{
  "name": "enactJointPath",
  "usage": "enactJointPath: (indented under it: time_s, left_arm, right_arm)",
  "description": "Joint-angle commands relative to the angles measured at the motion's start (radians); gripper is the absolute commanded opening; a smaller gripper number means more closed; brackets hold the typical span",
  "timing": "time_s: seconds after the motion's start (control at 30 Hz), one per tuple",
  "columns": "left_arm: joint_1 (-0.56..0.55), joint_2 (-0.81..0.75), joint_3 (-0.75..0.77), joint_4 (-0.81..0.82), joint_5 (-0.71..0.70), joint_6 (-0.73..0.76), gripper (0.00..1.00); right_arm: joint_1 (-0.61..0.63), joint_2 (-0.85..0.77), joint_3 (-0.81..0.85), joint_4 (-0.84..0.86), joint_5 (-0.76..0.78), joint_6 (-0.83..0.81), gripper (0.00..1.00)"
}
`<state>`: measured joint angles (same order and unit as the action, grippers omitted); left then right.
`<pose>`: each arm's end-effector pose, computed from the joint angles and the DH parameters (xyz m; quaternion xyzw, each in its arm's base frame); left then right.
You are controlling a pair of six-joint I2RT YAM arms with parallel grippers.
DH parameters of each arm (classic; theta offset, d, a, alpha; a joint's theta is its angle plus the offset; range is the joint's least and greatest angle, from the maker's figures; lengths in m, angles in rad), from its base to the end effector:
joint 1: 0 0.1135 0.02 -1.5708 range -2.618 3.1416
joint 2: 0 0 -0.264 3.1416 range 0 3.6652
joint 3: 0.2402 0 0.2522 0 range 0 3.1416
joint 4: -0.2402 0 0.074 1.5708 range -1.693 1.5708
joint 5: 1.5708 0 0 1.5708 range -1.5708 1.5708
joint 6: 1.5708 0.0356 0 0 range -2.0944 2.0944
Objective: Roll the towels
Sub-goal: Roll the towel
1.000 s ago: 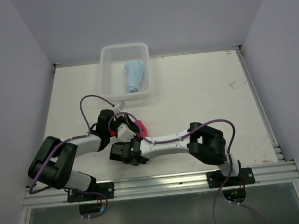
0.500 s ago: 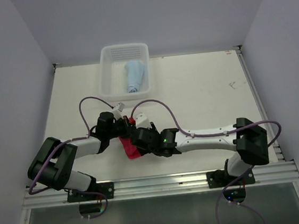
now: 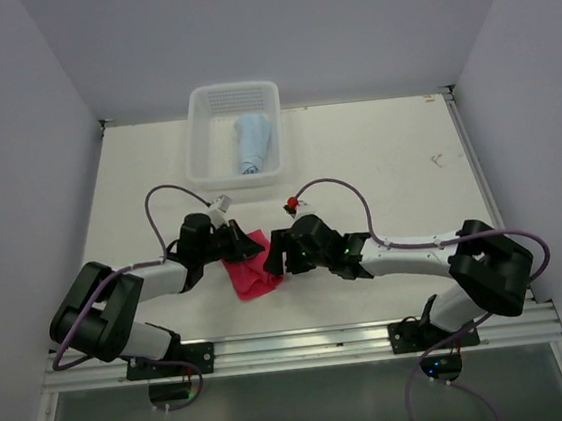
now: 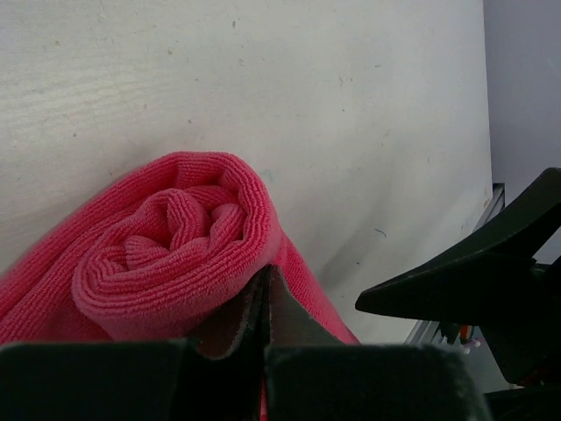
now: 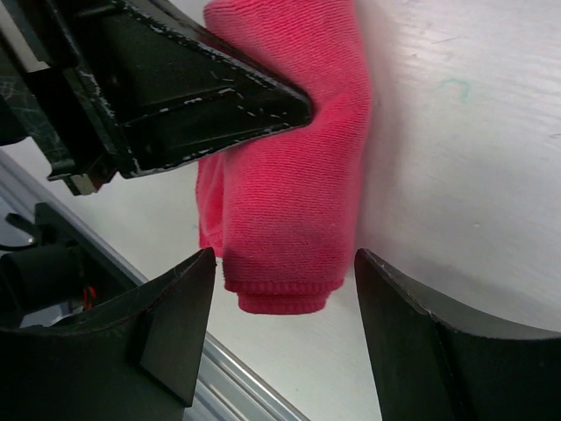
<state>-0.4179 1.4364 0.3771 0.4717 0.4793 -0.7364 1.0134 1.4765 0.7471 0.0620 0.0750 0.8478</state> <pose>0.2170 -0.1143 0.1323 -0.0252 0.8633 -0.4256 0.2701 0.1630 0.2564 0.1900 -0.0580 0.8973 0.3297 0.2876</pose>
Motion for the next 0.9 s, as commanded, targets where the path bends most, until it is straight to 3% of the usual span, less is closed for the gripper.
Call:
enactJointPath:
  time_s: [0.0, 0.17, 0.43, 0.53, 0.7, 0.8, 0.87]
  left_arm:
    - [0.014, 0.015, -0.055, -0.117, -0.067, 0.072, 0.00]
    - [0.016, 0.010, -0.063, -0.120, -0.068, 0.074, 0.00]
    - [0.016, -0.004, -0.069, -0.119, -0.065, 0.068, 0.00]
    - [0.016, -0.014, -0.066, -0.122, -0.064, 0.063, 0.00]
    - [0.016, -0.024, -0.021, -0.149, -0.062, 0.057, 0.00]
    - [0.018, -0.031, 0.034, -0.179, -0.059, 0.049, 0.00]
    - [0.024, -0.042, 0.081, -0.205, -0.061, 0.043, 0.00]
  right_arm:
    - [-0.002, 0.031, -0.017, 0.163, -0.070, 0.059, 0.68]
    - [-0.026, 0.090, -0.070, 0.265, -0.109, 0.088, 0.67]
    - [-0.027, 0.153, -0.095, 0.269, -0.092, 0.054, 0.65]
    - [-0.026, 0.154, -0.095, 0.260, -0.086, 0.033, 0.55]
    - [0.004, 0.134, -0.074, 0.197, -0.018, -0.051, 0.21]
    - [0.066, 0.116, -0.025, 0.095, 0.124, -0.122, 0.05]
    - [0.126, 0.116, 0.029, 0.003, 0.251, -0.156, 0.00]
